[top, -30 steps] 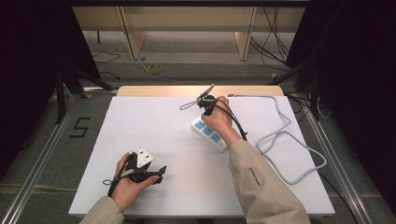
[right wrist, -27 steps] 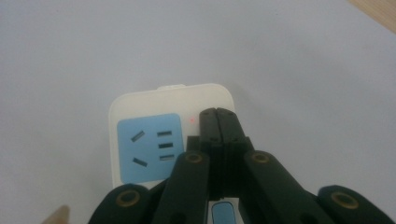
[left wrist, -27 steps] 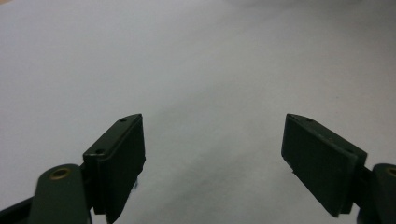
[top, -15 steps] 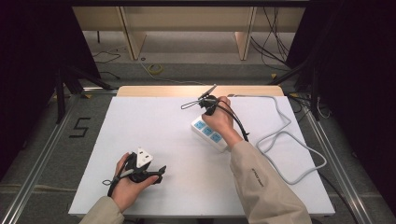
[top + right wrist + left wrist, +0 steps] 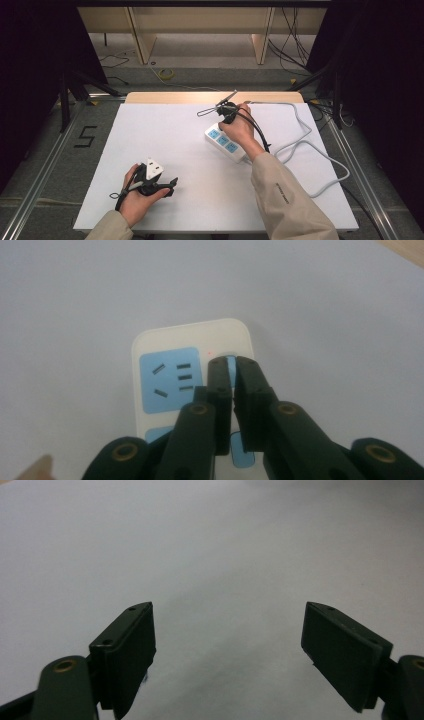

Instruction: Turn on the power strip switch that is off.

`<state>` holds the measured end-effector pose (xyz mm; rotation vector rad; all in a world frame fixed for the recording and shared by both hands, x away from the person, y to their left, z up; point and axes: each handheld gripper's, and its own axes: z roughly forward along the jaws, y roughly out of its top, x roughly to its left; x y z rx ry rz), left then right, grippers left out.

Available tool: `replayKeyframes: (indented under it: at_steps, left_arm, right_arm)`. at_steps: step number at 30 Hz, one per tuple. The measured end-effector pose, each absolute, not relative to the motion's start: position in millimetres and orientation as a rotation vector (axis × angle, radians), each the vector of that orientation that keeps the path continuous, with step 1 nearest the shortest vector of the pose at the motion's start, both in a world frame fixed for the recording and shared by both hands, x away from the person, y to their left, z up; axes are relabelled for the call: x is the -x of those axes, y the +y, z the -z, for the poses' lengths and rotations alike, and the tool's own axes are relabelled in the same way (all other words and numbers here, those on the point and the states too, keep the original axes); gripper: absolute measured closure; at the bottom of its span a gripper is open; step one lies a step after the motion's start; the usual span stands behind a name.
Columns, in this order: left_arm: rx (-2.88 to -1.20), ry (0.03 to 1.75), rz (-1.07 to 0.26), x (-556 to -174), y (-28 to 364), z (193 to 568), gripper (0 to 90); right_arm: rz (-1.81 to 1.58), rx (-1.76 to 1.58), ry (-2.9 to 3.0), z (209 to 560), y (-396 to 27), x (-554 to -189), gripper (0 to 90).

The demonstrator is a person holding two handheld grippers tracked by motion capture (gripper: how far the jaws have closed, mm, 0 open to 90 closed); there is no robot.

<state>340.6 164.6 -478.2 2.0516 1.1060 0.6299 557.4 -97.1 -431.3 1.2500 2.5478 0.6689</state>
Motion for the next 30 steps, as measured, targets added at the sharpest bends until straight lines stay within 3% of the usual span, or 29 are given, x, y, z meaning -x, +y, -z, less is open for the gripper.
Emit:
replayKeyframes:
  at_steps: [13, 30]
  left_arm:
    - [-2.057, 1.113, -0.628, -341, 166, 478, 21.8]
    - [-2.05, 1.119, -0.629, -340, 165, 479, 22.3]
  right_arm:
    - [-0.721, -1.202, 2.554, 425, -107, -543, 73.0]
    - [-0.778, -1.171, 2.579, 422, -128, -513, 67.0]
